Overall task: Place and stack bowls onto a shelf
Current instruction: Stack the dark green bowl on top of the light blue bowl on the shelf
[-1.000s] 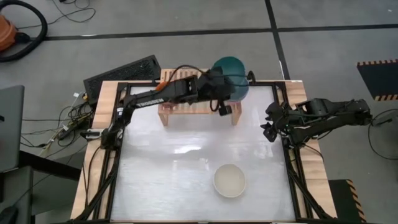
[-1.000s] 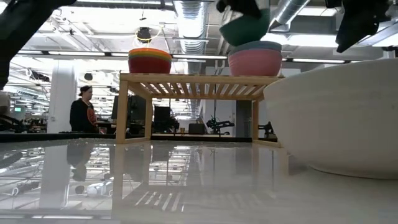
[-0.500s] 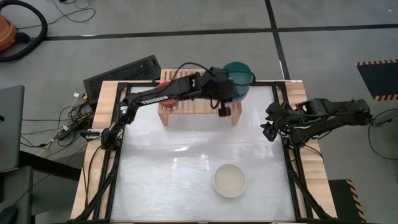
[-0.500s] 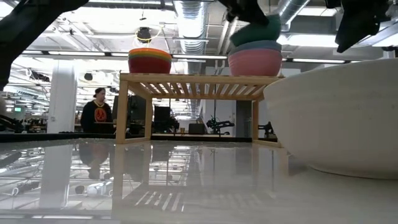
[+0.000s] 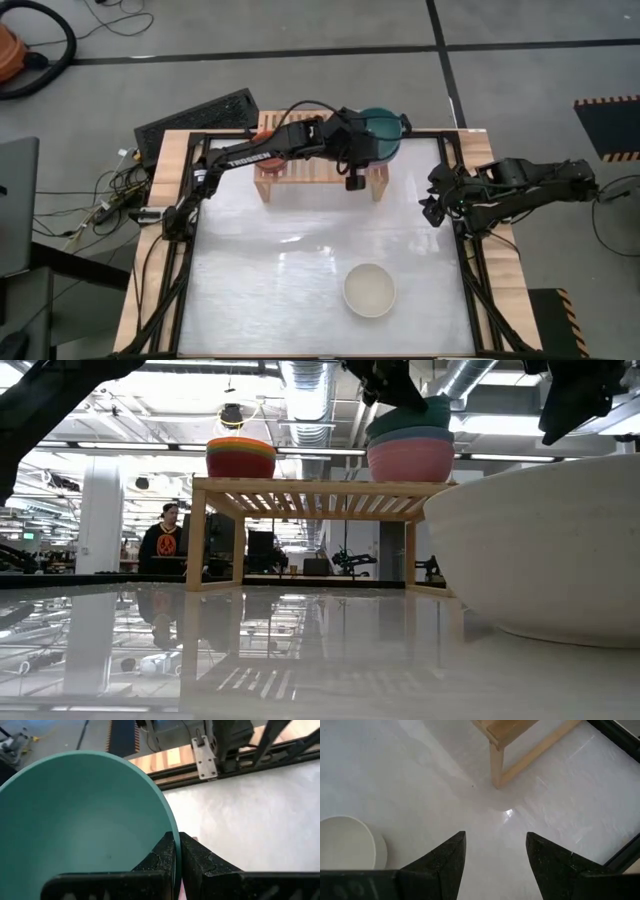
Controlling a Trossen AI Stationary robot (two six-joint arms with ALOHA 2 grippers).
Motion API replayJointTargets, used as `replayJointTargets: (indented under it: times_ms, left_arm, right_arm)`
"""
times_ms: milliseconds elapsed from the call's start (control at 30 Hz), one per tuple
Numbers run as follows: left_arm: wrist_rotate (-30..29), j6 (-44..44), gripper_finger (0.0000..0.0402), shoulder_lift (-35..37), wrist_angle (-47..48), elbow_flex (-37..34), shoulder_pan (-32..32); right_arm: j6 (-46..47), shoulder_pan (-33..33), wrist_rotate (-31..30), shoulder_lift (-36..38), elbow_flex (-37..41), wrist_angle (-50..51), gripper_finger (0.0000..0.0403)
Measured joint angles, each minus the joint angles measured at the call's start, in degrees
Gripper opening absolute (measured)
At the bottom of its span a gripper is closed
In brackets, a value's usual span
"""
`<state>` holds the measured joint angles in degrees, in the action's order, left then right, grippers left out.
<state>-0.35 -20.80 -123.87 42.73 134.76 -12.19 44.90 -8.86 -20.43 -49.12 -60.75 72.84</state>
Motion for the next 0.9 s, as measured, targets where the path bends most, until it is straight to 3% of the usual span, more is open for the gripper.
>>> replayJointTargets:
  times_ms: [200, 500, 700, 900]
  left_arm:
    - [1.2, -1.2, 0.0012, 0.0, 1.8, 0.0, -0.4]
    - [-0.7, -5.5, 0.0096, 0.0, -0.3, 0.0, -0.5]
    - [-8.0, -6.3, 0.0147, 0.0, -3.1, 0.0, -0.3]
    - [-12.4, -4.9, 0.0158, 1.8, -6.3, 0.0, 1.9]
  right_arm:
    - [-0.2, 0.0, -0.1, 0.0, 0.0, 0.0, 0.0234]
    - [-0.3, 0.0, -0.1, 0.0, 0.0, 0.0, 0.0234]
    - [-0.4, 0.0, -0.1, 0.0, 0.0, 0.0, 0.0234]
    - [-1.4, 0.0, -0.1, 0.0, 0.0, 0.1, 0.0234]
